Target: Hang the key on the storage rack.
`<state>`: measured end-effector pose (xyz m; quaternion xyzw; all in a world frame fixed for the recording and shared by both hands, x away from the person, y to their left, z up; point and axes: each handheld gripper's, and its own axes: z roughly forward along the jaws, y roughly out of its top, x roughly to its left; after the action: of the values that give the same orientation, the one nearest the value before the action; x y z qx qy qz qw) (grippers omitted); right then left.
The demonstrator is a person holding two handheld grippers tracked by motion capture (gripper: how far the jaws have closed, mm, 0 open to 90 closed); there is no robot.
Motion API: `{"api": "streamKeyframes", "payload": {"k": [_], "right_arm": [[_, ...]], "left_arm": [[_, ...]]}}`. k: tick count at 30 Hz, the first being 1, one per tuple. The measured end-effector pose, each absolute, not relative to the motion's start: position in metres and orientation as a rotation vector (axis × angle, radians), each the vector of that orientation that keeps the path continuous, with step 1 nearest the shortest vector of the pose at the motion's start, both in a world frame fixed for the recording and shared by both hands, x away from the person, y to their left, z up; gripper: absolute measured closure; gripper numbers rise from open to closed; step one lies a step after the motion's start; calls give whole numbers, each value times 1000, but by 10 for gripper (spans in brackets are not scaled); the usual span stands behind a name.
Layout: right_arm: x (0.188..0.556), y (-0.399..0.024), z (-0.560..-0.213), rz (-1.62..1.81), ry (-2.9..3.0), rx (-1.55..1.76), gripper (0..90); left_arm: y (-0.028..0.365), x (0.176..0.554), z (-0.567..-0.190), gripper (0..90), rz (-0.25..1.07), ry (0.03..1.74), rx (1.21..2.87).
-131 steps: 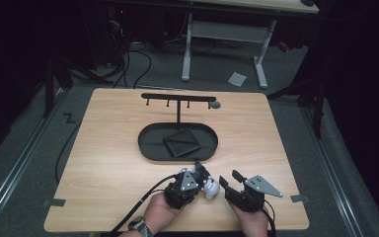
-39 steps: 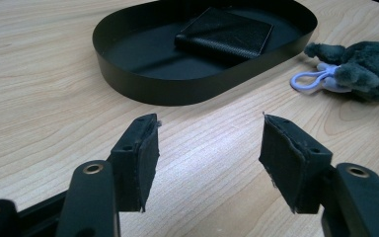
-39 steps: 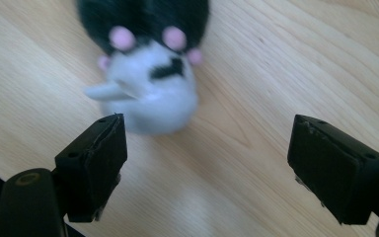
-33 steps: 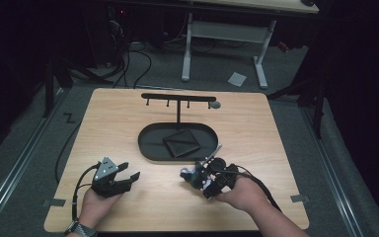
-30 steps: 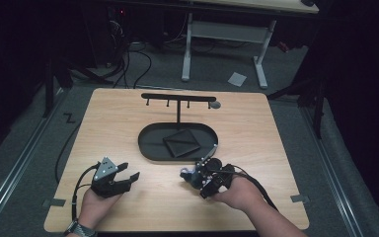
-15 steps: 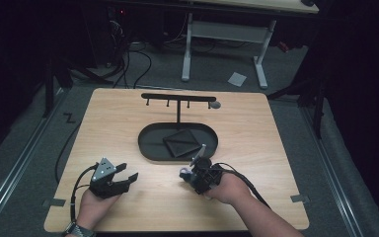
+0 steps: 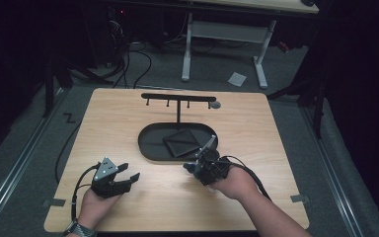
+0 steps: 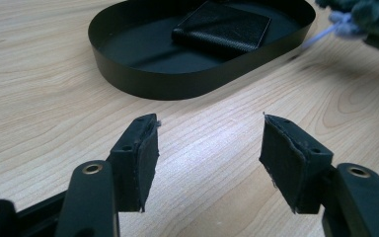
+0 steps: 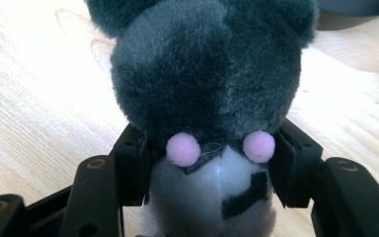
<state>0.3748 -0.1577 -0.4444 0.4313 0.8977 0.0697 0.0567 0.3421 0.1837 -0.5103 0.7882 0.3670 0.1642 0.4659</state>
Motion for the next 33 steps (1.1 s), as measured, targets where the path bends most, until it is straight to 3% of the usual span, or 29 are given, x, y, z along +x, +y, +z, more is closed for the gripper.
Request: {"api": "streamKeyframes", "payload": {"k": [33], "right_arm": [[413, -192, -369, 282, 2521, 1451, 429]], "left_arm": [[185, 341, -510, 394, 393, 898, 1940]]}}
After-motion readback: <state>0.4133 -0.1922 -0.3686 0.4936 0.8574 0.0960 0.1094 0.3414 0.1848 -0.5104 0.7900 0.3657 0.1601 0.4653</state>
